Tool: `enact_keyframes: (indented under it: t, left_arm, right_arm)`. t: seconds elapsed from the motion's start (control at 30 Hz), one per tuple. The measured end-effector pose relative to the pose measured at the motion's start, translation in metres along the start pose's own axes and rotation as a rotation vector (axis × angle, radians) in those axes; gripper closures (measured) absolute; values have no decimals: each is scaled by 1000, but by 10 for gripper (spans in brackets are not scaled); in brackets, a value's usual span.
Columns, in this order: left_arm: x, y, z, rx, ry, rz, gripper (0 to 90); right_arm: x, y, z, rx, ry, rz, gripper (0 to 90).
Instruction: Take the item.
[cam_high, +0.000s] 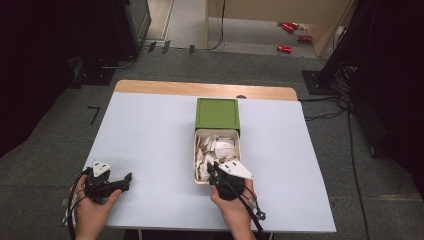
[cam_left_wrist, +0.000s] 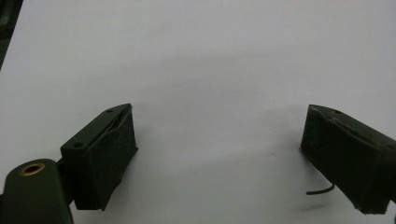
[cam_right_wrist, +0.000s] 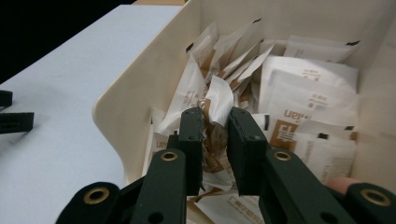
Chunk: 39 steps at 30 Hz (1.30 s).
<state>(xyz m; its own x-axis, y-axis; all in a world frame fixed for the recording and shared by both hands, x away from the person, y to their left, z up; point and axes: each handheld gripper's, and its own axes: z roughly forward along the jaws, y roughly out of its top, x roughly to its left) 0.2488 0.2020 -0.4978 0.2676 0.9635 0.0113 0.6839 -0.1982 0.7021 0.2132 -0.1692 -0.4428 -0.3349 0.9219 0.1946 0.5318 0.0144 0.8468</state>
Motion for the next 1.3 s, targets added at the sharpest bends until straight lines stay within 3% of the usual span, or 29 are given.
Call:
enact_keyframes:
  t: [0.57, 1.3]
  left_arm:
    - [0, 0, 0, 1, 0, 0, 107]
    - [0, 0, 0, 1, 1, 0, 107]
  right_arm:
    - [-18, 12, -25, -45, -30, -15, 768]
    - [-32, 17, -39, -75, -38, 5, 765]
